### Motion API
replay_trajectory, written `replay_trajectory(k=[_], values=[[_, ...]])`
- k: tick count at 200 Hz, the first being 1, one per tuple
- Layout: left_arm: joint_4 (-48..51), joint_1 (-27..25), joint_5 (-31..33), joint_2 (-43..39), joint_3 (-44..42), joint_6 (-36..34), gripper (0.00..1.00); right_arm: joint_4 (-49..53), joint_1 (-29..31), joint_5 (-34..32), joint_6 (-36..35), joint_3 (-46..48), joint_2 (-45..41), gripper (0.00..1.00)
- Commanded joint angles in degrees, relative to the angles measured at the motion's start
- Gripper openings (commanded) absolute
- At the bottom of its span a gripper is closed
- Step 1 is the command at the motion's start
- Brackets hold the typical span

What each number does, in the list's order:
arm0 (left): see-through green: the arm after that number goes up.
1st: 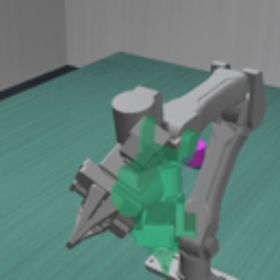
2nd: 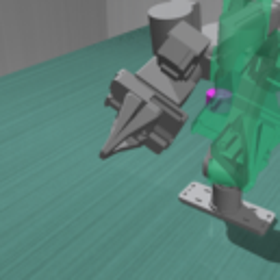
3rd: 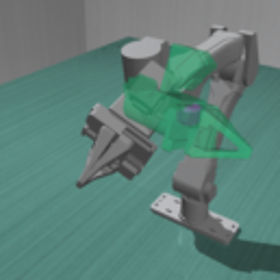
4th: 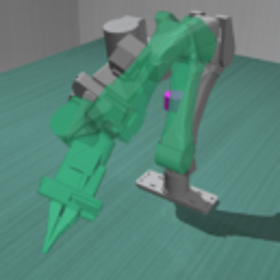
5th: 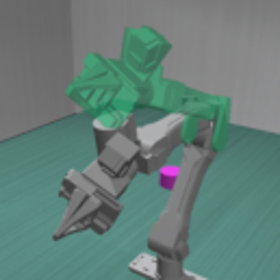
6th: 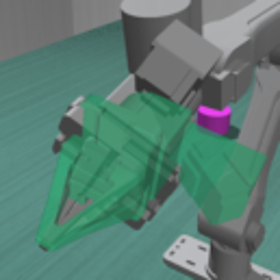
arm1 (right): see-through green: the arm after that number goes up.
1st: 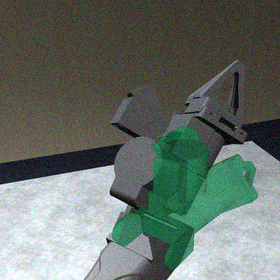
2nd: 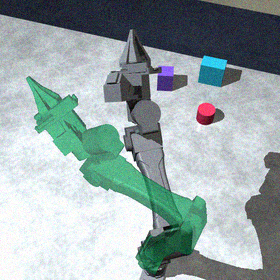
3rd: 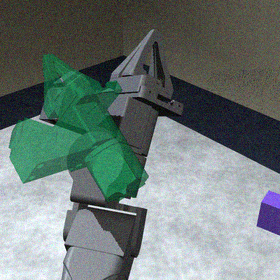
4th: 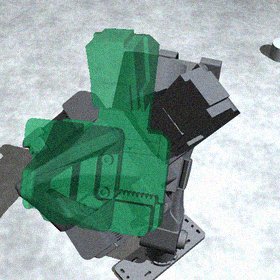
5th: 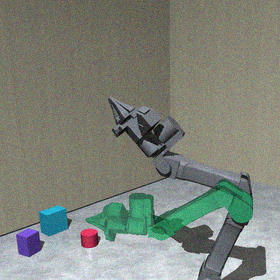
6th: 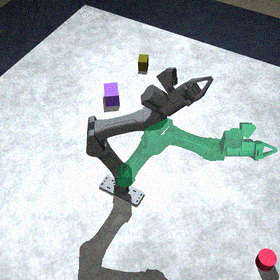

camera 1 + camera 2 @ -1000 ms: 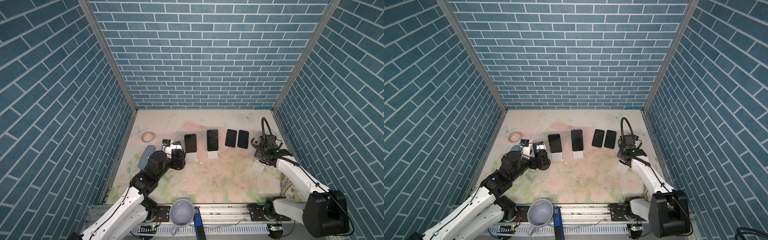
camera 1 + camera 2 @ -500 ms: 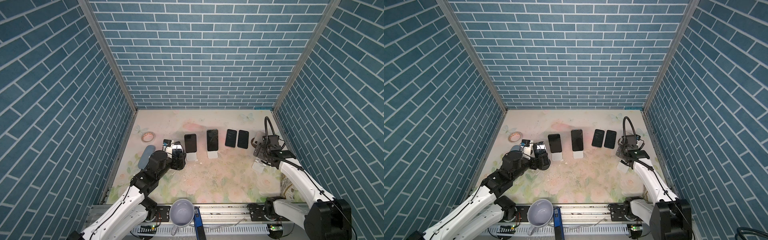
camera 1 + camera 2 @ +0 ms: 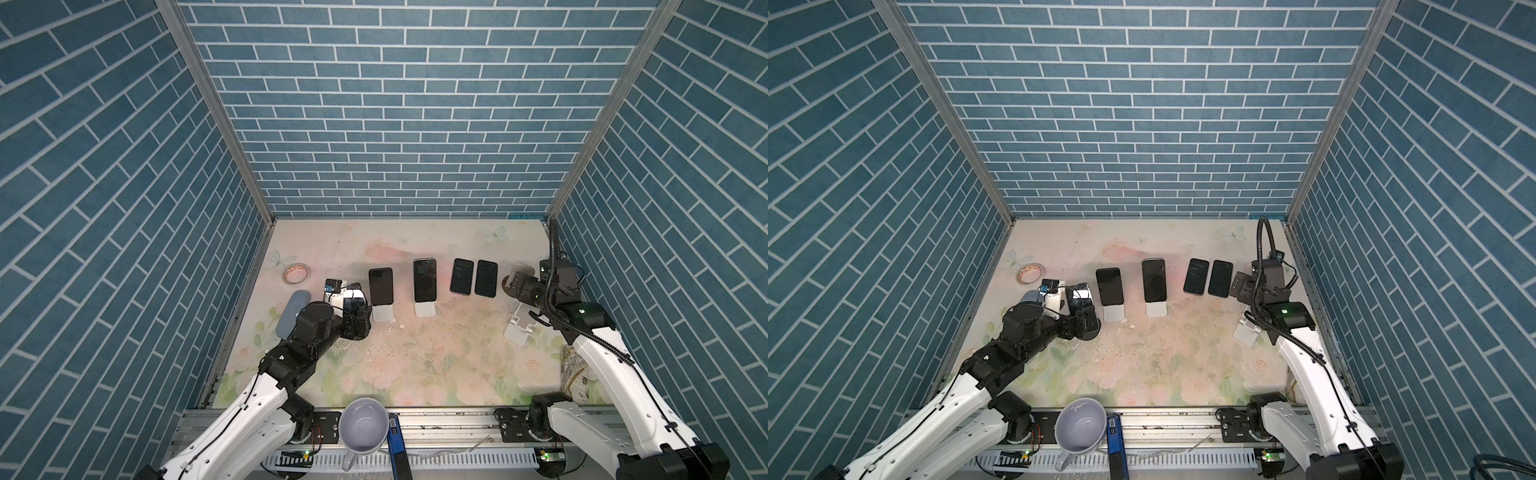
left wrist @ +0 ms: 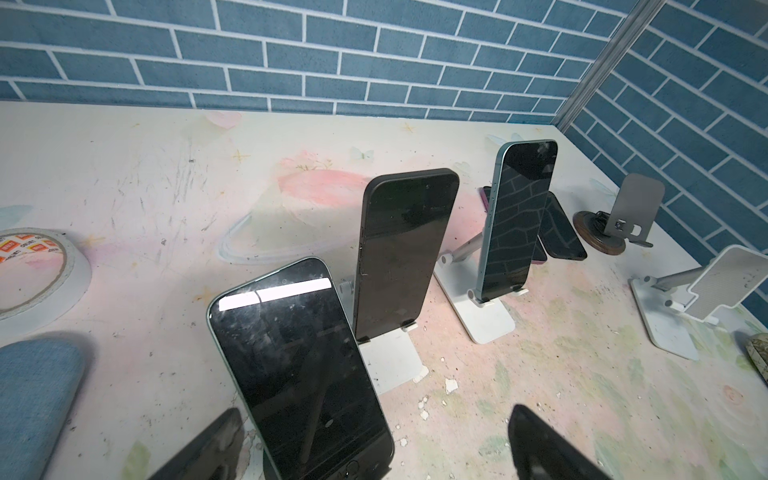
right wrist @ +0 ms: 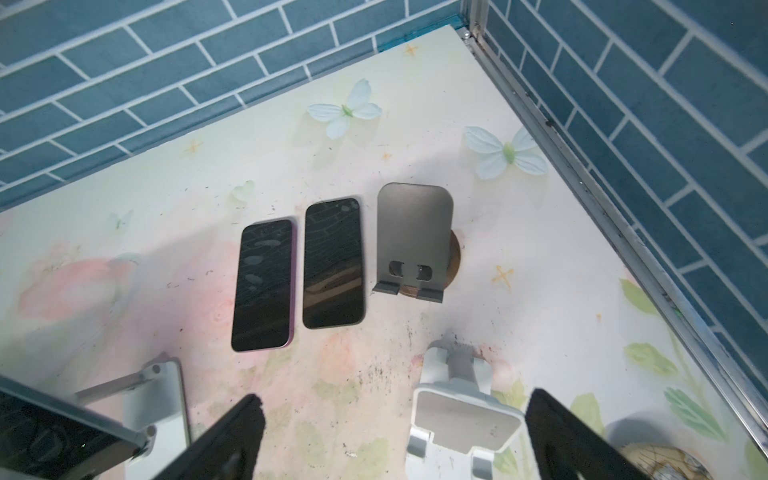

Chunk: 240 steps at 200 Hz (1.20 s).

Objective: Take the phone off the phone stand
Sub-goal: 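Open the right gripper and move it above the two flat phones, then reach the left gripper to the teal-edged phone on the nearest stand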

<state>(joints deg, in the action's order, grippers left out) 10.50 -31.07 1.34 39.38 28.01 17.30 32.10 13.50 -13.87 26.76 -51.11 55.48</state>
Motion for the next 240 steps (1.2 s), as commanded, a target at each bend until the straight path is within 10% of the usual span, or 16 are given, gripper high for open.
replay_trajectory(k=[1,128,240], values=[[0.9,-0.3,0.2,-0.2,1.9,0.0,1.00,-0.3,2.3,1.8,-2.2,-2.8,1.3,0.99],[2.4,-1.3,1.1,0.4,3.7,1.2,1.00,-5.6,11.7,2.9,-1.7,-5.5,12.0,0.99],[0.5,-18.4,19.2,15.6,14.4,3.6,1.00,-5.7,12.2,0.9,1.5,-4.8,18.8,0.99]])
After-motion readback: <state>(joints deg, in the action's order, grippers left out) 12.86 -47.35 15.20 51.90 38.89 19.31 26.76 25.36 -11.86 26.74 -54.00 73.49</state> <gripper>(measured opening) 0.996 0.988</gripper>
